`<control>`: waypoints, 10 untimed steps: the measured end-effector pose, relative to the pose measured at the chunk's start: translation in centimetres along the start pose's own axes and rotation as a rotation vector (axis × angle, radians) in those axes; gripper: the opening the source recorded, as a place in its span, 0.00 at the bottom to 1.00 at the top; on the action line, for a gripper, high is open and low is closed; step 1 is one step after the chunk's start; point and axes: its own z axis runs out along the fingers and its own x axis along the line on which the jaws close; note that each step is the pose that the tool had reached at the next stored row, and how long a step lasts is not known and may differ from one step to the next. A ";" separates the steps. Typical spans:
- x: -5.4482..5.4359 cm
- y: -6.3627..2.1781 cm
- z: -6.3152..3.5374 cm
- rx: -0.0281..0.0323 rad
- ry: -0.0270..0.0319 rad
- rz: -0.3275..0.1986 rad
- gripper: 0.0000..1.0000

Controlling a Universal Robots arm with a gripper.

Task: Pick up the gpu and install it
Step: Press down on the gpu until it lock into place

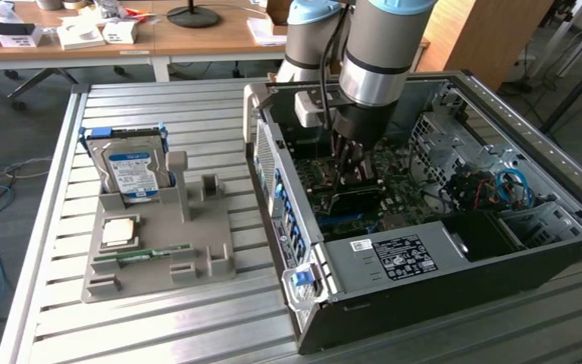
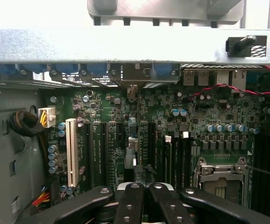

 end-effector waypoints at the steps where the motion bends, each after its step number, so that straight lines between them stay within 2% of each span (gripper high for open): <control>1: 0.0 0.00 -0.01 -0.0001 0.0002 0.000 0.11; 10: 0.0 0.02 0.30 -0.0001 0.0001 0.000 0.11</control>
